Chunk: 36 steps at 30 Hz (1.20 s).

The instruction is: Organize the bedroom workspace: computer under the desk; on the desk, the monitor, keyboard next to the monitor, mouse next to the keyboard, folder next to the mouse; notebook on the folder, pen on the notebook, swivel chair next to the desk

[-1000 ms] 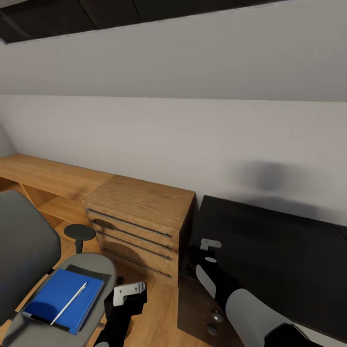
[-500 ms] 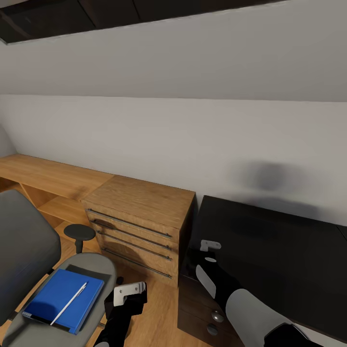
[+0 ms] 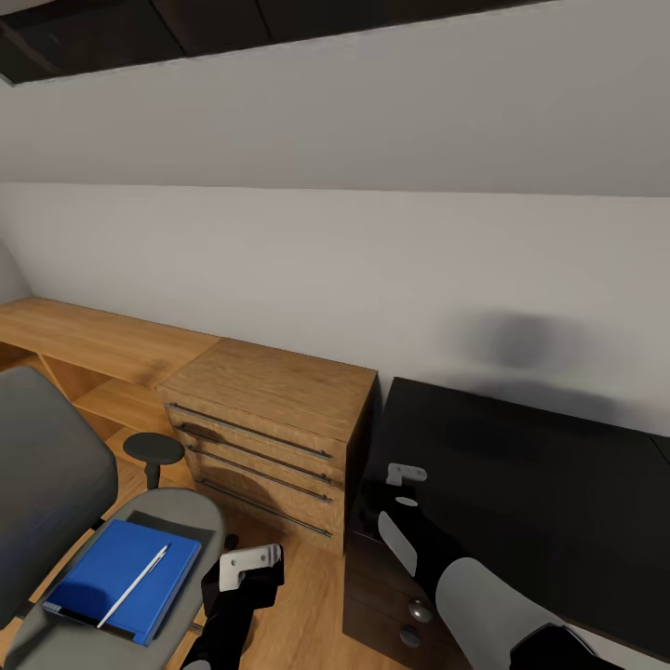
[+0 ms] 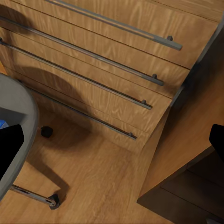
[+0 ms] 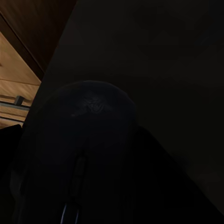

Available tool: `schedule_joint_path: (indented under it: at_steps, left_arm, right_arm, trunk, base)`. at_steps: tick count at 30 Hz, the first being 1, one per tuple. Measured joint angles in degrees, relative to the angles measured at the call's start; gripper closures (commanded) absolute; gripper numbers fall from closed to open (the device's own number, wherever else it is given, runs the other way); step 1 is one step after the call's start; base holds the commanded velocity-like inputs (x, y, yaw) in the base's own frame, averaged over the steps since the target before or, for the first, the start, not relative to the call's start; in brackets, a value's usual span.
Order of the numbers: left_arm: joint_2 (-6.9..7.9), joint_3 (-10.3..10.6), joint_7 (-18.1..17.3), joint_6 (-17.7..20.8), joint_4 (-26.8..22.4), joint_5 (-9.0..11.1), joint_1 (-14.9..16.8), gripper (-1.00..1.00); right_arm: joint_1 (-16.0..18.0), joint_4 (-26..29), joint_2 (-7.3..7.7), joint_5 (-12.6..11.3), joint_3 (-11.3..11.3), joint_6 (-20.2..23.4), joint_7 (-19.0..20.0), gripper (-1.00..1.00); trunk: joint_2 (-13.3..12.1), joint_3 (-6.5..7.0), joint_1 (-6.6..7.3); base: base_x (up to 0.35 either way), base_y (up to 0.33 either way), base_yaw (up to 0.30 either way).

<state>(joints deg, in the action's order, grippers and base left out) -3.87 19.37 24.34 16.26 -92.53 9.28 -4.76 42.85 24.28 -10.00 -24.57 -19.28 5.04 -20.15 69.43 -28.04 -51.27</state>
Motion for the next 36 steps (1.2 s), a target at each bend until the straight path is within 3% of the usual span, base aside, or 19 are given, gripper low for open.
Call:
schedule_joint_path:
  at_steps: [1, 32, 36]
  left_arm:
    - [0.00, 0.00, 0.00, 0.00, 0.00, 0.00, 0.00, -1.00]
    - [0.06, -0.03, 0.00, 0.00, 0.00, -0.02, 0.01, -1.00]
    - [0.11, -0.07, 0.00, 0.00, 0.00, -0.06, 0.01, -1.00]
  right_arm:
    - [0.00, 0.00, 0.00, 0.00, -0.01, 0.00, 0.00, -1.00]
    - [0.00, 0.94, 0.00, -0.05, -0.05, -0.61, -0.14, -1.00]
    - [0.00, 1.78, 0.00, -0.03, -0.01, -0.57, -0.20, -1.00]
  trunk:
    - [0.00, 0.00, 0.00]
    - [0.00, 0.00, 0.00]
    - [-1.59, 0.71, 0.87]
  base:
    - [0.000, 0.000, 0.000]
    - [0.000, 0.000, 0.000]
    - [0.000, 0.000, 0.000]
